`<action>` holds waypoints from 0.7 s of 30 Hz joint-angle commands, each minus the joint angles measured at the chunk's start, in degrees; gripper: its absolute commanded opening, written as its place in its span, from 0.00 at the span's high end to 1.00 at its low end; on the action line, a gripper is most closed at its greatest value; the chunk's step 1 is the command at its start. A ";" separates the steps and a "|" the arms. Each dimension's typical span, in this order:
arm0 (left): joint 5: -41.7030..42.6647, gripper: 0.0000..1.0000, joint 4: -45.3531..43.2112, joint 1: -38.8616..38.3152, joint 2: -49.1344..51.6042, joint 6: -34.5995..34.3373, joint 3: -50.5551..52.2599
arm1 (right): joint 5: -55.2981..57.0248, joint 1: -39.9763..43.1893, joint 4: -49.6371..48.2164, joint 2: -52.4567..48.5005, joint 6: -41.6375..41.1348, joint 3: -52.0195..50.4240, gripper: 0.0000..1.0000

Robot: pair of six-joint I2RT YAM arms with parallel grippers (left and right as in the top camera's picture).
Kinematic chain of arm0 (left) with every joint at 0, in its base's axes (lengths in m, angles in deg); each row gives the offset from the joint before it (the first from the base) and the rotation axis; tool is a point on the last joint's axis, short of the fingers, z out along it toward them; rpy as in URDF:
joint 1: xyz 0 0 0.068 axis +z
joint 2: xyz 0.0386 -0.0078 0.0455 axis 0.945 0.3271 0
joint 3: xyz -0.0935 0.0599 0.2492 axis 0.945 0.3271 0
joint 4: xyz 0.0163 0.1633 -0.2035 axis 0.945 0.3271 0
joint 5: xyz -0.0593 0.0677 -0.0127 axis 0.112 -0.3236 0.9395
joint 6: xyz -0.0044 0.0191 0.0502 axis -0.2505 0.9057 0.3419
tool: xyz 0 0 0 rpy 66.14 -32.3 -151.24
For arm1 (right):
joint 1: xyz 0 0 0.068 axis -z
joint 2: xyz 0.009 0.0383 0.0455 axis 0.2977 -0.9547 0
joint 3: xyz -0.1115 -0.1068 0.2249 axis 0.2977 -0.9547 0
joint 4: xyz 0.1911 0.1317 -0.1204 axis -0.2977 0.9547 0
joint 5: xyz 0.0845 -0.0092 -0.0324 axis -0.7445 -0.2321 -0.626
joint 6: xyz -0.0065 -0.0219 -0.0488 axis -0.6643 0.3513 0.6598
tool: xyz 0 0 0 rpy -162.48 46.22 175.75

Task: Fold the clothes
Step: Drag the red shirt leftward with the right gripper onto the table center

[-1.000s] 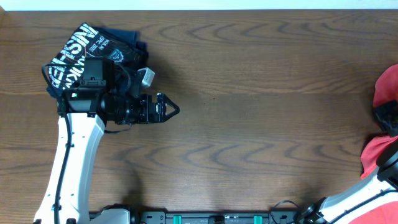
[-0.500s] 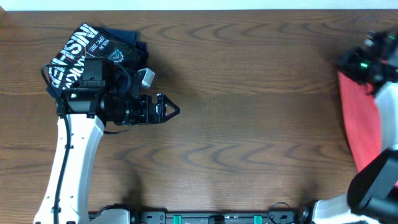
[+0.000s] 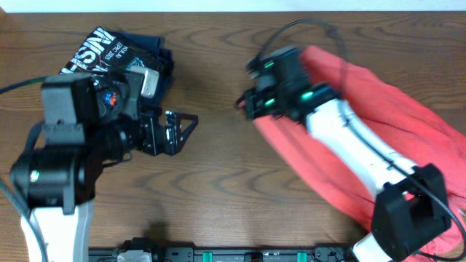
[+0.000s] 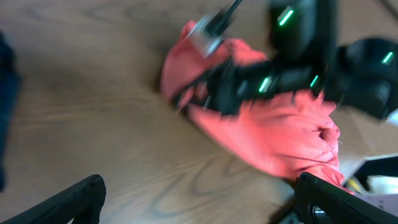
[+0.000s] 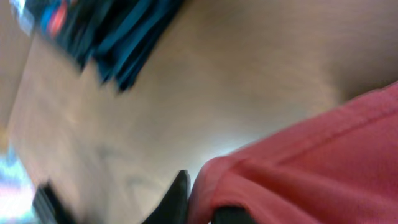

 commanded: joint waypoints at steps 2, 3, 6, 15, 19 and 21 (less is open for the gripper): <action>-4.92 0.02 0.74 0.24 -2.71 0.98 -0.74 | 9.16 -8.24 0.02 0.50 5.44 0.22 0.64; -4.90 0.02 0.90 0.22 -3.10 0.98 -0.74 | 11.58 -8.79 0.04 0.70 5.22 0.22 0.59; -4.90 0.02 1.73 0.22 -3.28 0.98 -0.74 | 18.38 -6.91 1.14 2.25 2.51 0.22 0.44; -4.87 0.00 5.49 -1.79 4.37 1.05 -0.39 | 17.49 16.61 10.73 4.98 -2.93 0.22 0.41; -4.87 0.33 5.66 -5.35 10.88 1.29 0.63 | 14.19 27.56 12.22 4.09 -4.92 0.20 0.65; -4.90 0.45 5.49 -7.34 14.14 1.33 0.83 | 11.80 31.69 10.67 3.17 -5.31 0.13 0.93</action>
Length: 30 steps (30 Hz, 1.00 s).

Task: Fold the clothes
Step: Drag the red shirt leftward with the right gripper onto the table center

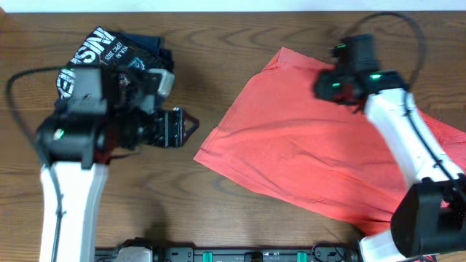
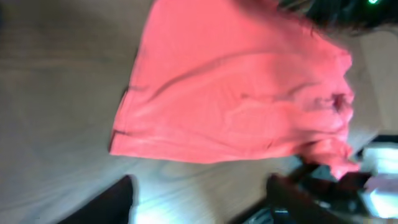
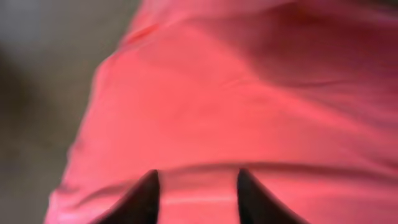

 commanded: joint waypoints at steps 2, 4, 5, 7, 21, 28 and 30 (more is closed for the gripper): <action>-0.44 0.58 -0.11 -4.26 6.99 0.94 0.68 | -4.81 6.40 -2.25 -2.03 -3.65 0.15 0.99; -2.25 0.66 -0.35 -6.21 10.45 0.92 0.68 | -4.52 7.15 -3.89 -4.15 -4.17 0.13 0.99; -4.00 0.70 -0.46 -7.19 12.26 0.92 0.68 | -4.50 7.21 -4.83 -5.70 -4.68 0.13 0.99; -7.54 0.75 -0.55 -8.72 15.32 0.90 0.68 | -4.50 6.95 -6.93 -8.92 -6.27 0.13 0.99; -16.20 0.81 -5.31 -12.13 30.60 -0.50 0.87 | -17.20 2.82 -18.36 -31.63 -10.67 0.13 0.99; -23.08 0.78 -7.08 -12.13 31.26 -1.88 3.98 | -10.86 -2.36 -6.10 -30.45 3.15 0.13 0.99; -23.08 0.78 -8.57 -12.15 31.26 -2.84 6.58 | -10.86 -2.86 -4.85 -28.79 4.90 0.13 0.99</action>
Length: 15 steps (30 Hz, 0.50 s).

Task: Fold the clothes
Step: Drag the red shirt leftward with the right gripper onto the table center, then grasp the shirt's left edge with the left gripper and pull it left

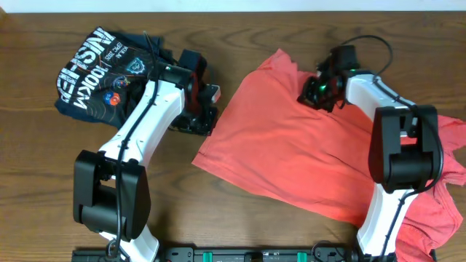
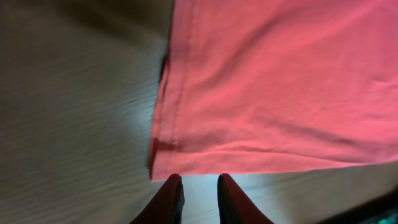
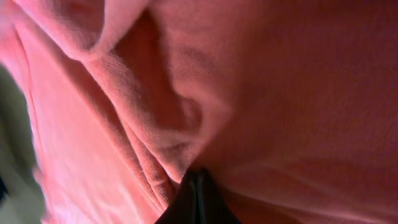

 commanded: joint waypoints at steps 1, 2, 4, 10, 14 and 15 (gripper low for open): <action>-2.84 0.78 -1.79 -0.09 0.37 -1.95 4.76 | 5.75 -1.95 3.08 -1.81 7.32 -3.43 0.99; -2.86 0.78 -3.41 -0.07 0.37 -2.49 6.58 | 6.56 -1.92 3.32 -0.39 7.28 -3.43 0.99; -2.84 0.78 -6.73 -0.07 0.37 -3.45 9.90 | 8.20 -1.44 3.45 2.47 7.28 -3.43 0.97; -5.07 0.78 -14.60 -0.07 0.37 -5.79 18.75 | 10.38 4.17 3.91 13.35 7.21 -3.43 0.66; -8.24 0.94 -15.23 -0.07 0.37 -6.73 22.60 | 11.54 10.19 5.40 18.27 6.58 -3.43 0.60; -8.44 0.94 -15.34 -0.07 0.37 -7.02 23.30 | 11.56 11.67 5.95 18.91 6.58 -3.43 0.59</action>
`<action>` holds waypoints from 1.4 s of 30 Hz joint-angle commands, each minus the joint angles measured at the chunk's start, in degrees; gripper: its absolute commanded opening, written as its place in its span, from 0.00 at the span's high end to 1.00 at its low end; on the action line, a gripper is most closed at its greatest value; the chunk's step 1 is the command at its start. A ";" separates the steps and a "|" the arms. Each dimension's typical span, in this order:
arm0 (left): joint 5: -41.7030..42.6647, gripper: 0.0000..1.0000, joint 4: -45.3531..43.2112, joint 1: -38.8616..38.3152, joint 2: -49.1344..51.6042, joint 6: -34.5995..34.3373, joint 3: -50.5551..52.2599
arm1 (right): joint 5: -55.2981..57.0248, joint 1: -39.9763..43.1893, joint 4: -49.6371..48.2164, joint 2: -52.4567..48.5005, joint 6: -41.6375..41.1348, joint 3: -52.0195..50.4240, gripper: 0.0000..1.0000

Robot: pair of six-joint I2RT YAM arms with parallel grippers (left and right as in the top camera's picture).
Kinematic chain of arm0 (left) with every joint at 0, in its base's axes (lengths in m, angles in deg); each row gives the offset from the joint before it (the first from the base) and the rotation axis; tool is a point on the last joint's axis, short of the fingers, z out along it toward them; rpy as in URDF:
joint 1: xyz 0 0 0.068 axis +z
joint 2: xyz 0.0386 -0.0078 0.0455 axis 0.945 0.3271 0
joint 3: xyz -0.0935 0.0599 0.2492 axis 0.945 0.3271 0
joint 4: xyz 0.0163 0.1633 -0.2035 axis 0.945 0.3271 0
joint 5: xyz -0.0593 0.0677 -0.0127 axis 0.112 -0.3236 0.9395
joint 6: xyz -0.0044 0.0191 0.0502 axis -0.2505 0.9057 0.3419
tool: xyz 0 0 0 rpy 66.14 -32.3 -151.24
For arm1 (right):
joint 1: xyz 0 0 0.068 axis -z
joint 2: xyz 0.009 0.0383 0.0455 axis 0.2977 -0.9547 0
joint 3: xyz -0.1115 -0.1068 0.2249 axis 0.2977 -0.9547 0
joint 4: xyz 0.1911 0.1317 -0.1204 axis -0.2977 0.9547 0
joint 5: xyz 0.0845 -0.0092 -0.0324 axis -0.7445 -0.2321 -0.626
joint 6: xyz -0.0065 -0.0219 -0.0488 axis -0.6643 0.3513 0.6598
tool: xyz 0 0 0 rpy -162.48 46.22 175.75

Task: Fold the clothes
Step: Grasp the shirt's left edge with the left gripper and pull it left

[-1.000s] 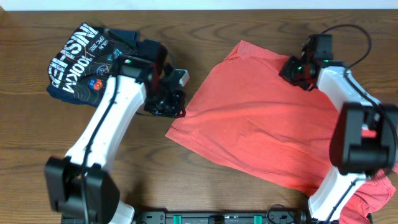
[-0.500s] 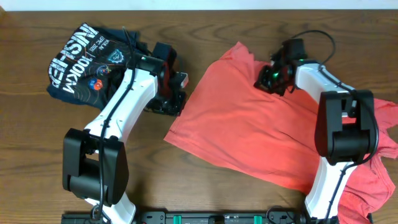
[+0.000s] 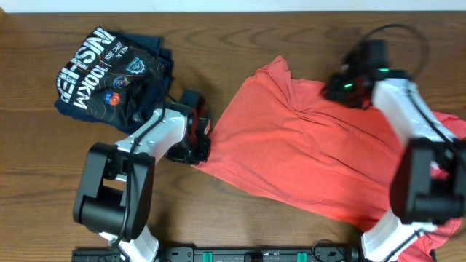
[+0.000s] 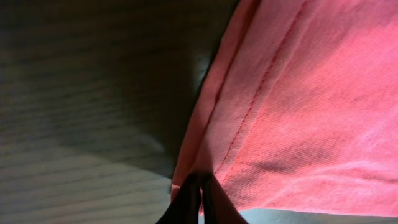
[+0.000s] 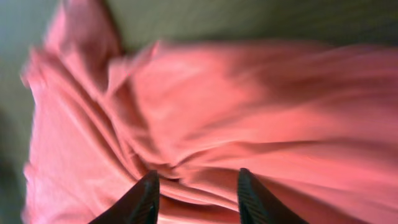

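Observation:
A red shirt (image 3: 313, 156) lies spread over the right half of the wooden table (image 3: 233, 44), wrinkled toward its far edge. My left gripper (image 3: 198, 151) is shut on the shirt's near left corner; in the left wrist view the fingertips (image 4: 198, 198) pinch the hem (image 4: 208, 134). My right gripper (image 3: 342, 89) hangs open over the shirt's far right part, and its wrist view shows both fingers (image 5: 146, 199) spread above folds of red cloth (image 5: 236, 124), holding nothing.
A dark blue printed shirt (image 3: 109, 69) lies folded at the far left of the table. The red shirt's lower right part runs off past the table's near right corner (image 3: 448, 233).
My left gripper was open just short of the shirt's near left corner and is now shut on it. My right gripper was shut on cloth at the far edge; now it is open, further right.
First my right gripper held the bunched red shirt near mid-table while my left hung open by the blue shirt. Then the shirt lay spread out. Later my right pinched its far edge with my left open at the corner. Now left grips, right is open.

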 commanded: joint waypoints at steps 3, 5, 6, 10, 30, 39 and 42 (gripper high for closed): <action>-5.29 0.94 -1.29 -0.02 0.44 -4.17 4.31 | 2.49 8.59 3.56 4.02 0.22 0.11 0.60; -10.08 0.94 -1.03 0.02 0.44 -8.22 5.03 | 2.49 11.32 5.42 3.87 0.15 0.11 0.60; -12.37 0.94 -0.57 0.04 0.44 -9.75 5.07 | 2.49 12.41 6.23 3.76 -0.17 0.11 0.60; -15.23 0.94 0.20 0.87 0.37 -11.41 5.07 | 2.49 15.91 7.93 3.72 -0.63 0.11 0.61; -13.44 0.94 7.26 18.62 -1.42 -12.70 5.05 | 17.44 21.03 5.22 2.69 -9.64 -4.31 0.31; 5.88 0.86 5.57 18.62 -17.00 -0.52 4.31 | 9.94 20.83 -12.33 -1.27 -9.29 -14.34 0.75; 11.96 0.77 5.42 18.62 -23.37 2.05 4.31 | 11.19 20.83 -15.43 -3.80 -16.00 -16.65 0.99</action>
